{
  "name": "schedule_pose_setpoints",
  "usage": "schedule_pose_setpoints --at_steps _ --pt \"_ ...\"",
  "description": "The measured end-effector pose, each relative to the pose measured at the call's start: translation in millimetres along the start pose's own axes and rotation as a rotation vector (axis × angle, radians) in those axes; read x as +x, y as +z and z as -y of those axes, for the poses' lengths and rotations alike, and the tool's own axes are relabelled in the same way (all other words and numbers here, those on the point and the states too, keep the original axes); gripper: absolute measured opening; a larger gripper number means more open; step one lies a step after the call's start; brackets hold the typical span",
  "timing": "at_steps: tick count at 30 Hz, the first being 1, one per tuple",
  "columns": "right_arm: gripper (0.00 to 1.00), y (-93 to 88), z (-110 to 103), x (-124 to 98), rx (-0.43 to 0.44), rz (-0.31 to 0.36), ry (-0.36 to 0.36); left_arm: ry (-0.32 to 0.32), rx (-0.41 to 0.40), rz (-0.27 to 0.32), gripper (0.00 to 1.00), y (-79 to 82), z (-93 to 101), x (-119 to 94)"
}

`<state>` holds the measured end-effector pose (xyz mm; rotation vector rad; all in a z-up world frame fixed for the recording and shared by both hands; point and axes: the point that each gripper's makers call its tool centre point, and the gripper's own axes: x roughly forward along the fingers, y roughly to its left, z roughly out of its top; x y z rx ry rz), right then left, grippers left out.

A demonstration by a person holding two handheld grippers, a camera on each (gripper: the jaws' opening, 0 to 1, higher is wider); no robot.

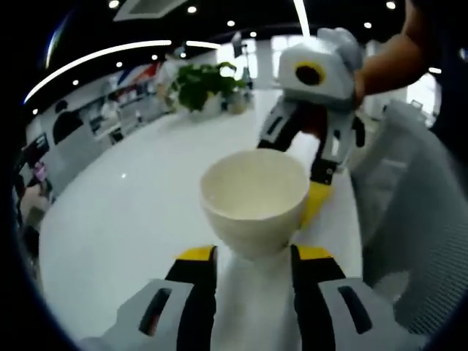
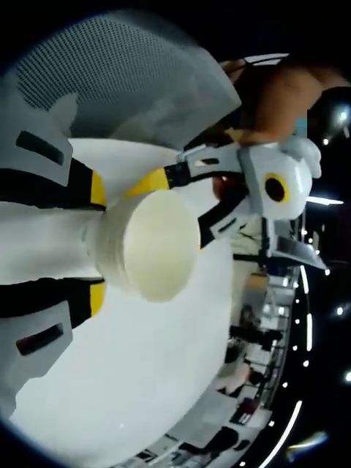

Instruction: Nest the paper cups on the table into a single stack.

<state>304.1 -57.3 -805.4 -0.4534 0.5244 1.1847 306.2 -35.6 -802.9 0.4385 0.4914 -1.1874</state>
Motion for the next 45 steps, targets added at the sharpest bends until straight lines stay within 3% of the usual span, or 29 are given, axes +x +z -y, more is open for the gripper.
schedule_pose_setpoints --at_steps 5,7,19,27,31,33,38,40,41,44,45 --pt "0.32 3.9 13 -2 -0.001 0.007 0.003 -0.008 0.014 0.007 0.33 5.5 -14.1 3" --pt "0.32 9.9 29 -2 -0.007 0.017 -0.001 -0.012 0.018 0.014 0.33 12.8 -26.4 5" --pt "0.31 33.0 138 17 -0.011 0.02 -0.019 0.002 0.028 -0.018 0.32 41.0 -133.7 36" --pt "0.31 30.9 188 37 0.034 0.032 -0.007 0.0 -0.004 -0.03 0.31 40.4 -181.9 58" --pt "0.31 26.4 201 43 0.064 0.025 -0.003 -0.009 -0.024 -0.042 0.3 38.2 -192.9 67" --pt "0.32 19.3 199 47 0.084 0.009 0.009 -0.03 -0.038 -0.062 0.3 32.9 -189.4 71" --pt "0.37 14.3 196 51 0.072 0.007 -0.014 -0.03 -0.049 -0.037 0.32 34.3 -186.6 73" --pt "0.52 14.3 198 51 0.081 0.008 -0.033 0.016 -0.052 -0.075 0.47 25.8 -192.6 74" --pt "0.58 15.9 198 50 0.094 0.016 -0.041 0.04 -0.064 -0.077 0.64 23.2 -196.2 73" --pt "0.75 17.2 201 39 0.107 0.019 -0.099 0.136 -0.132 -0.025 0.91 25.3 -209.0 62" --pt "0.83 17.6 202 35 0.121 0.025 -0.117 0.147 -0.136 -0.02 0.95 25.2 -210.4 59"
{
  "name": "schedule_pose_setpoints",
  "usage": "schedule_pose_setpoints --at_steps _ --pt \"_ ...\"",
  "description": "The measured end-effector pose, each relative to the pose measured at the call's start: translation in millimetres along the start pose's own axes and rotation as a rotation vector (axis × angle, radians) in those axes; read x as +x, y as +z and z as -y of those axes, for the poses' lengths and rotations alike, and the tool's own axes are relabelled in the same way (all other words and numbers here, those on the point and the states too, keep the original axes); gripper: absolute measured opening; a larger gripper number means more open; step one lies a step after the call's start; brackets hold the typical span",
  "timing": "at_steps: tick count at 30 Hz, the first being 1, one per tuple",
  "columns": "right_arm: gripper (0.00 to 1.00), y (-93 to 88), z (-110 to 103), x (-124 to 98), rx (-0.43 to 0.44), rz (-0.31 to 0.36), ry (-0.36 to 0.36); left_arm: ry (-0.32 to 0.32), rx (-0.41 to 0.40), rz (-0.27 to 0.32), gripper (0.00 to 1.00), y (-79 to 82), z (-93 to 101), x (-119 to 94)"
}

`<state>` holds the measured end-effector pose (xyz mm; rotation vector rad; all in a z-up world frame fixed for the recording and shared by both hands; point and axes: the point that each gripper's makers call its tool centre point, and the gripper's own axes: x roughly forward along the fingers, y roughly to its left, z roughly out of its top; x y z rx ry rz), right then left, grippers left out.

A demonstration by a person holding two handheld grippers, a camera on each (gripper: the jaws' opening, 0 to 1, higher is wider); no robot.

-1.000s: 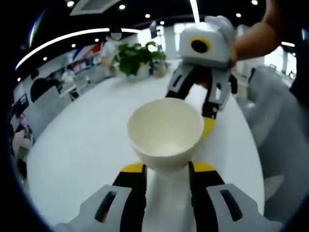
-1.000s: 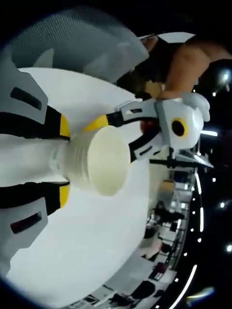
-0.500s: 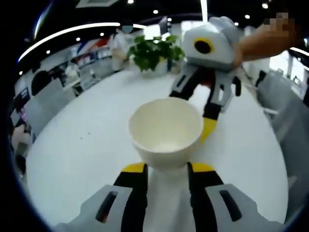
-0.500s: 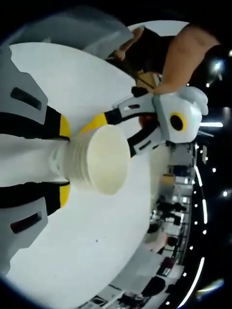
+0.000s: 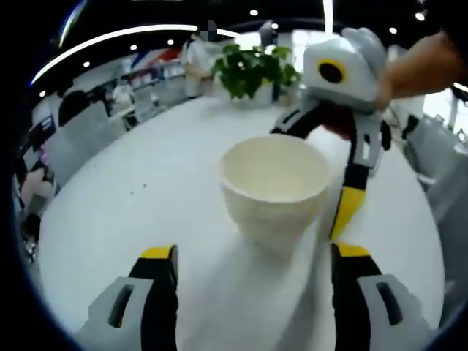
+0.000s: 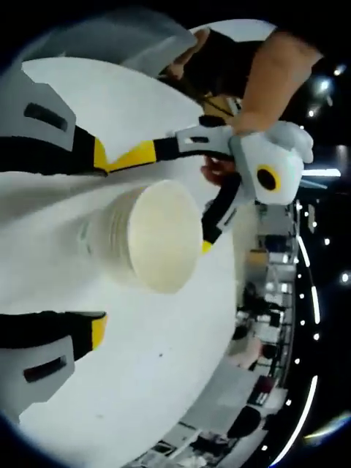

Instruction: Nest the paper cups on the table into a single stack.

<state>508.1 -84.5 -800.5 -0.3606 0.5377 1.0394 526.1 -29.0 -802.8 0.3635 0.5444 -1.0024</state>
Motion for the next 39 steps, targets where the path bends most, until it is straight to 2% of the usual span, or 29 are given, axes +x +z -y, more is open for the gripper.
schedule_pose_setpoints --at_steps 1,4,5,6,9,12,17,20,22,26,31,34,39 --pt "0.87 3.2 0 -7 0.018 0.025 -0.023 0.028 -0.018 0.011 0.98 -0.9 -3.5 -7" --pt "1.0 5.7 -1 -27 0.058 0.065 -0.091 0.082 -0.077 0.061 0.98 -1.2 -3.5 -32" --pt "0.99 4.3 -4 -34 0.079 0.074 -0.098 0.091 -0.083 0.067 0.98 -2.7 -1.7 -39" --pt "1.0 6.2 -6 -43 0.08 0.11 -0.12 0.104 -0.095 0.077 0.98 -6.1 2.0 -48" --pt "1.0 -2.0 -17 -63 0.092 0.127 -0.157 0.138 -0.096 0.092 0.98 -13.1 12.6 -68" --pt "1.0 -7.5 -36 -82 0.11 0.149 -0.174 0.166 -0.106 0.102 0.98 -25.3 29.3 -90" --pt "1.0 -14.6 -57 -113 0.138 0.191 -0.247 0.227 -0.175 0.144 0.98 -48.3 59.6 -130" --pt "0.99 -18.7 -70 -128 0.146 0.198 -0.28 0.252 -0.197 0.166 0.98 -56.3 75.4 -148" --pt "0.98 -20.7 -82 -138 0.149 0.207 -0.287 0.266 -0.226 0.181 0.98 -58.2 86.4 -161" --pt "0.98 -22.8 -105 -153 0.141 0.227 -0.31 0.312 -0.325 0.27 0.98 -52.5 102.3 -190" --pt "0.98 -25.0 -121 -175 0.173 0.275 -0.376 0.335 -0.312 0.258 0.98 -62.2 124.5 -207" --pt "0.98 -30.9 -128 -185 0.186 0.286 -0.396 0.33 -0.191 0.183 0.98 -78.1 143.1 -210" --pt "0.97 -43.0 -132 -193 0.213 0.278 -0.428 0.333 -0.276 0.224 0.98 -81.2 150.8 -215"
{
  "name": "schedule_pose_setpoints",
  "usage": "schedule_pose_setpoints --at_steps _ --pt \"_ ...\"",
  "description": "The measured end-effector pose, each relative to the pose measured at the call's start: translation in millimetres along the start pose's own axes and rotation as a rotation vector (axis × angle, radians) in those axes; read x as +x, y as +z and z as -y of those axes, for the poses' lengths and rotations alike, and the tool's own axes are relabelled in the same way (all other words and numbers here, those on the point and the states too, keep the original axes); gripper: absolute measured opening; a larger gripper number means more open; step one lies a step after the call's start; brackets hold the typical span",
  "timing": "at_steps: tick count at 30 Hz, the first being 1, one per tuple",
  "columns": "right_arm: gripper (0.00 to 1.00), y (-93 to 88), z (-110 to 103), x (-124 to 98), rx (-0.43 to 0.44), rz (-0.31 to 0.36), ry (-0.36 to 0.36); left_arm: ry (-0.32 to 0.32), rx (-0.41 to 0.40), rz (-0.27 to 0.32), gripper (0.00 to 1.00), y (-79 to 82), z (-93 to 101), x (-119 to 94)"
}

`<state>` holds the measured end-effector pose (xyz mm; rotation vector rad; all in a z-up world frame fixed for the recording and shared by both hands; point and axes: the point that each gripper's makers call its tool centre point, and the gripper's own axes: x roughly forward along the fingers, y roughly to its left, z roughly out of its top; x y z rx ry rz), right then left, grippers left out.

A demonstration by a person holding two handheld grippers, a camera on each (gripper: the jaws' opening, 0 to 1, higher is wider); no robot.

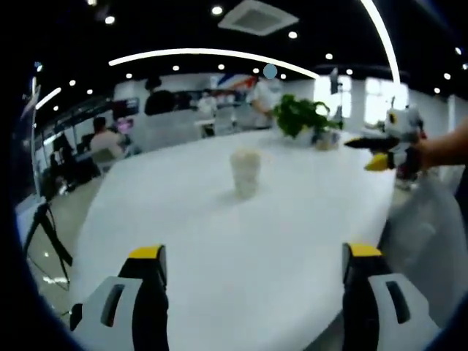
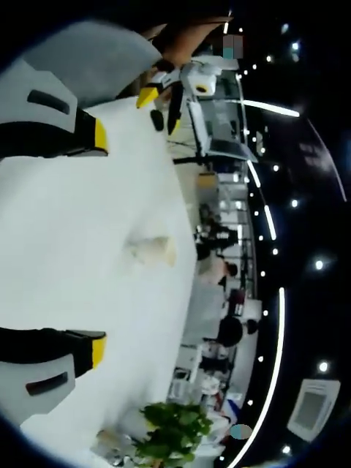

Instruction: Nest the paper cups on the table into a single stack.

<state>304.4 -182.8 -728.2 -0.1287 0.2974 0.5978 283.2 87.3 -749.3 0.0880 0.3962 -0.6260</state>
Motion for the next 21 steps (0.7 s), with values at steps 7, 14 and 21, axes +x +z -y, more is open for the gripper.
schedule_pose_setpoints --at_steps 7,14,21 --pt "0.97 -9.4 -16 -2 -0.047 -0.012 0.008 0.029 -0.019 0.041 0.98 9.5 -0.8 -2" --pt "0.97 -11.2 -24 3 -0.099 -0.012 0.014 0.143 -0.015 0.116 0.98 21.0 -21.3 -3" --pt "0.98 -13.9 -16 3 -0.072 -0.013 -0.007 0.076 -0.005 0.092 0.98 18.3 -4.2 4"
